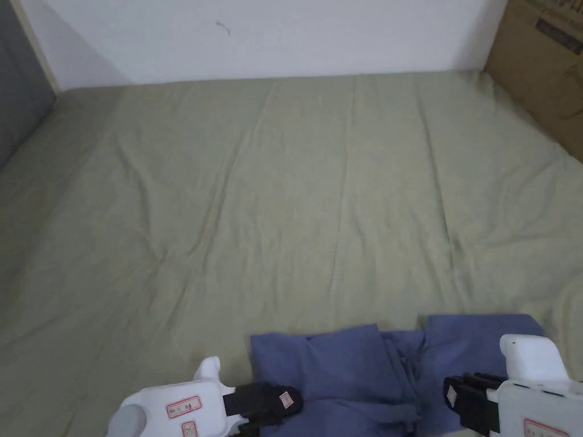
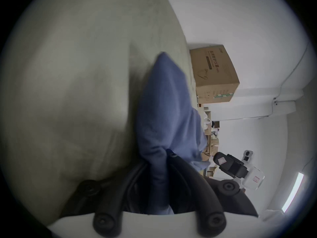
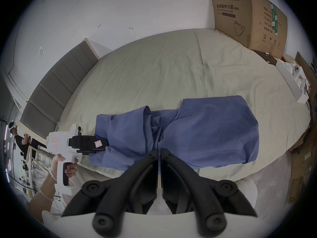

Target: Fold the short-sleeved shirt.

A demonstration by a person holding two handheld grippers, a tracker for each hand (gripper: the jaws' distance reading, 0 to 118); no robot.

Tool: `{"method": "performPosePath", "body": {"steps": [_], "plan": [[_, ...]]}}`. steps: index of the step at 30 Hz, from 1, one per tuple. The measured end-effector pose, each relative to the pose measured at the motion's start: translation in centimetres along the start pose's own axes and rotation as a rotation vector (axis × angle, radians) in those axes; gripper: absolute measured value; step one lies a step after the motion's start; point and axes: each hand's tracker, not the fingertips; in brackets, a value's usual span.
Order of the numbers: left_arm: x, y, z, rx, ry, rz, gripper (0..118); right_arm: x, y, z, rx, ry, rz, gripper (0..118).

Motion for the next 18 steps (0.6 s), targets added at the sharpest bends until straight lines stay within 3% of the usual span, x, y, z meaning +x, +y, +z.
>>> {"method": "performPosePath", "body": {"steps": [9,16,18], "plan": [[-0.4,2.8,9.9,0.064,0.086,-0.058,10,-1.0,0.8,0.0,0.004,-0.001,0.011,3],[-2.1,4.0,21.6,0.204,0.388,-0.049,10,-0.9,0.5,-0.8,-0.007,0.017,0.013,3],[-0.8,4.0,22.8,0.225,0.418,-0.07,10,-0.8,0.4,-1.0,-0.011,0.021,0.01,3]]}}
